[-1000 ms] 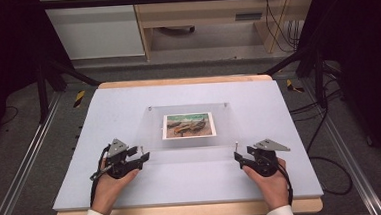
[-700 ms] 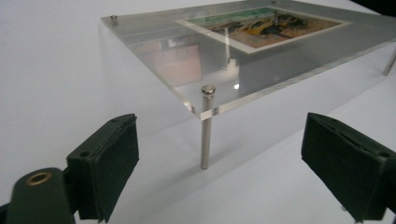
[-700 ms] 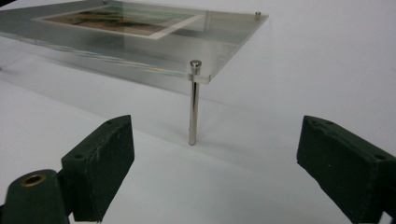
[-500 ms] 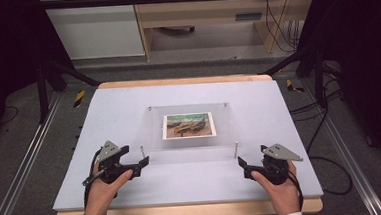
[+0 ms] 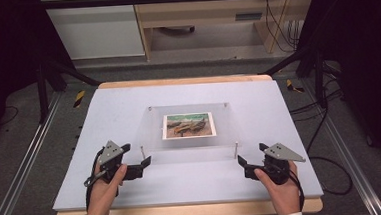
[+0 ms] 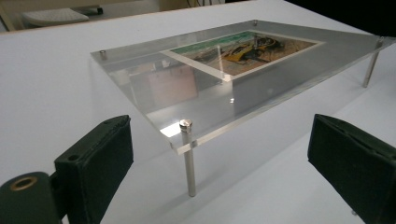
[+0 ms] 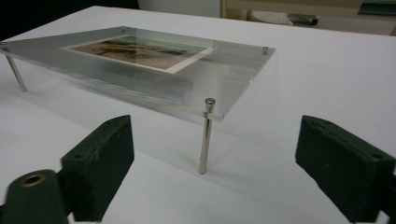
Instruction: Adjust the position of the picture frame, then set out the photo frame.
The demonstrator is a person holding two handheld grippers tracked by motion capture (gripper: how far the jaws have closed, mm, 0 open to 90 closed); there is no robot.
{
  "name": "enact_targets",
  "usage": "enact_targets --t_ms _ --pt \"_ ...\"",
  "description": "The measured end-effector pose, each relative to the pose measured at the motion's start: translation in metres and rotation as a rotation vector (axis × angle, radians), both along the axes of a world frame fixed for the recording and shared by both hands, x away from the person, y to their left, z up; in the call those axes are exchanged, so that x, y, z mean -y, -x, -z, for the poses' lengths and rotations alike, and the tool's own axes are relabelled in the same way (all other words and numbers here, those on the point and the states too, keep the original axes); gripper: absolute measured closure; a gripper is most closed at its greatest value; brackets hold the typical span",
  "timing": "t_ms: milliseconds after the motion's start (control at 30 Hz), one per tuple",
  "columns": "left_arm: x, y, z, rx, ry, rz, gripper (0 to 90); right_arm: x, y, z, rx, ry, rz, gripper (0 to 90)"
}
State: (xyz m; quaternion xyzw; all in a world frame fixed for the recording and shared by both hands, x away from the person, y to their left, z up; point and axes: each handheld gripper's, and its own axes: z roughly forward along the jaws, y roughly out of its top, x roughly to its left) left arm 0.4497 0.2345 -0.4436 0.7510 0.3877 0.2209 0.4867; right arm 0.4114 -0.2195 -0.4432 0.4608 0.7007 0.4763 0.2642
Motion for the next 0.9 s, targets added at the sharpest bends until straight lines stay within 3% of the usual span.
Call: enact_targets --t_ms 100,200,367,500,633,700,733,800,900 --pt "-0.001 0.002 -0.001 0.047 -0.045 0.003 6.6 0.000 -0.001 -0.001 -0.005 0.019 -0.020 20.3" --pt "-0.003 0.003 -0.008 0.055 -0.016 0.003 6.5 -0.003 -0.002 -0.008 -0.003 0.035 -0.024 20.2" --pt "-0.001 -0.006 -0.024 0.011 0.026 0.013 6.0 -0.006 -0.010 -0.027 0.016 0.053 -0.009 18.4" --pt "0.002 -0.015 -0.034 -0.011 0.013 0.030 5.9 -0.010 -0.020 -0.038 -0.001 0.063 -0.020 16.3" --pt "0.006 -0.034 -0.050 -0.044 0.005 0.041 5.8 -0.017 -0.041 -0.049 -0.038 0.088 -0.041 15.6" --pt "0.007 -0.038 -0.052 -0.054 0.008 0.036 5.9 -0.018 -0.045 -0.051 -0.038 0.100 -0.044 15.8" --pt "0.009 -0.046 -0.054 -0.091 0.011 0.047 5.8 -0.021 -0.055 -0.053 -0.052 0.104 -0.053 16.0" --pt "0.011 -0.053 -0.052 -0.125 0.001 0.056 5.9 -0.021 -0.065 -0.052 -0.077 0.086 -0.066 16.9" --pt "0.013 -0.058 -0.049 -0.141 -0.022 0.051 6.3 -0.021 -0.074 -0.048 -0.105 0.081 -0.066 18.4"
